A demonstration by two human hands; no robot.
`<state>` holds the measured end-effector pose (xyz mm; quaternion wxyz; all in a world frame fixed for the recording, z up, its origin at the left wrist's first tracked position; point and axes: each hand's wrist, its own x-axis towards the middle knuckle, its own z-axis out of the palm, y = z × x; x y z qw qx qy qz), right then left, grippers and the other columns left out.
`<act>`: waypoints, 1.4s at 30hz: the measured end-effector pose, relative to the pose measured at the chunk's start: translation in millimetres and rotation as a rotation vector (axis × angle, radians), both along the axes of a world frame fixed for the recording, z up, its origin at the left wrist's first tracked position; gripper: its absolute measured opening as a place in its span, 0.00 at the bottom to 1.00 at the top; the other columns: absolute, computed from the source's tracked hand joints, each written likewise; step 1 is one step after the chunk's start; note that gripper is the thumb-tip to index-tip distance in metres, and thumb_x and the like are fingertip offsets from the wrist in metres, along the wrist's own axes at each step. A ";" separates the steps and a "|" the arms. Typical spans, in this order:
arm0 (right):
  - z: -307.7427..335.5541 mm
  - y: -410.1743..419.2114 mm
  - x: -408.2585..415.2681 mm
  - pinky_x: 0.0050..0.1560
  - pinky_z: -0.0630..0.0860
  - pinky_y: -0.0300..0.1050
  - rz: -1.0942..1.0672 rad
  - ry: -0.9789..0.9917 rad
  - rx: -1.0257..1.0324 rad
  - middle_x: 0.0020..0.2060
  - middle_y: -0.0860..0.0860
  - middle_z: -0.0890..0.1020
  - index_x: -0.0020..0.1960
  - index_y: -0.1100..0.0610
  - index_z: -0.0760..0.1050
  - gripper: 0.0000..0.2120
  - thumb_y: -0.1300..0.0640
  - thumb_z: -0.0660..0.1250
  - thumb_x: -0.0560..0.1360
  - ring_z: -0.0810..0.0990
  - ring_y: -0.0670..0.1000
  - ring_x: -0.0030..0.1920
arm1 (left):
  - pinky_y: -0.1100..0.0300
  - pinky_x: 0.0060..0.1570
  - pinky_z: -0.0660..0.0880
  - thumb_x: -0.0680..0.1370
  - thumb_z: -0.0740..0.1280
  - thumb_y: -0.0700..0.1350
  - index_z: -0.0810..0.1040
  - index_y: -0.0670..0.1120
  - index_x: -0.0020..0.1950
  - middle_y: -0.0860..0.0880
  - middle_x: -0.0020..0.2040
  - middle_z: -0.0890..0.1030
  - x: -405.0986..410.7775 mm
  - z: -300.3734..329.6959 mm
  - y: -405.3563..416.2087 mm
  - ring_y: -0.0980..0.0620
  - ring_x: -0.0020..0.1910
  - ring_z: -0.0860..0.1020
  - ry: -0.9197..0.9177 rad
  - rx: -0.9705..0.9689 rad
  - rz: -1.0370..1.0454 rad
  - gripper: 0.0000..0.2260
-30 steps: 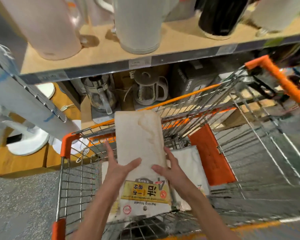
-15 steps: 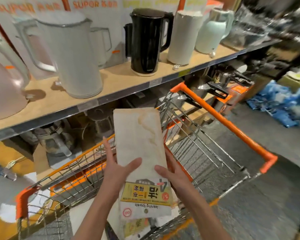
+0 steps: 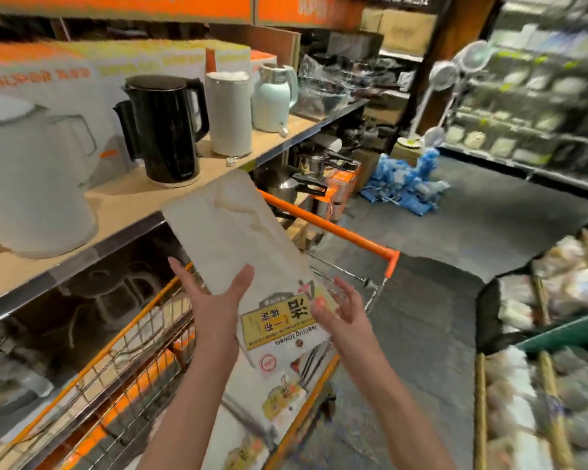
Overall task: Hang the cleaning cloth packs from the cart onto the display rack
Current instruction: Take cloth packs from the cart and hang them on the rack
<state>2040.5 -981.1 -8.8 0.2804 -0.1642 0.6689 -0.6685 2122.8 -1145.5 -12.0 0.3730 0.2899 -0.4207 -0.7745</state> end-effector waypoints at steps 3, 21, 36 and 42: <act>10.2 16.9 12.3 0.46 0.77 0.39 -0.176 0.008 -0.098 0.61 0.48 0.75 0.66 0.36 0.59 0.40 0.44 0.75 0.59 0.79 0.48 0.55 | 0.49 0.43 0.81 0.55 0.82 0.55 0.45 0.73 0.71 0.58 0.66 0.72 -16.2 14.1 24.7 0.53 0.57 0.79 0.067 0.022 -0.036 0.58; 71.8 244.8 6.8 0.37 0.72 0.22 -0.917 0.283 -0.335 0.42 0.39 0.83 0.67 0.40 0.47 0.47 0.63 0.77 0.65 0.79 0.31 0.42 | 0.49 0.59 0.76 0.65 0.75 0.52 0.41 0.62 0.77 0.52 0.73 0.67 -110.2 97.8 327.6 0.54 0.64 0.76 0.285 -0.027 -0.289 0.52; 116.5 523.9 17.3 0.43 0.77 0.33 -1.468 0.453 -0.380 0.53 0.50 0.80 0.60 0.29 0.51 0.44 0.59 0.77 0.64 0.83 0.41 0.46 | 0.50 0.52 0.80 0.76 0.70 0.48 0.41 0.66 0.73 0.51 0.69 0.71 -121.4 116.1 645.3 0.51 0.58 0.80 0.338 0.242 -0.835 0.42; 109.6 579.6 27.4 0.36 0.76 0.29 -1.635 0.479 -0.366 0.48 0.50 0.80 0.59 0.32 0.51 0.44 0.64 0.77 0.64 0.83 0.40 0.41 | 0.43 0.61 0.74 0.71 0.73 0.53 0.39 0.68 0.73 0.51 0.72 0.68 -107.1 123.4 712.3 0.48 0.64 0.76 0.298 0.272 -0.959 0.47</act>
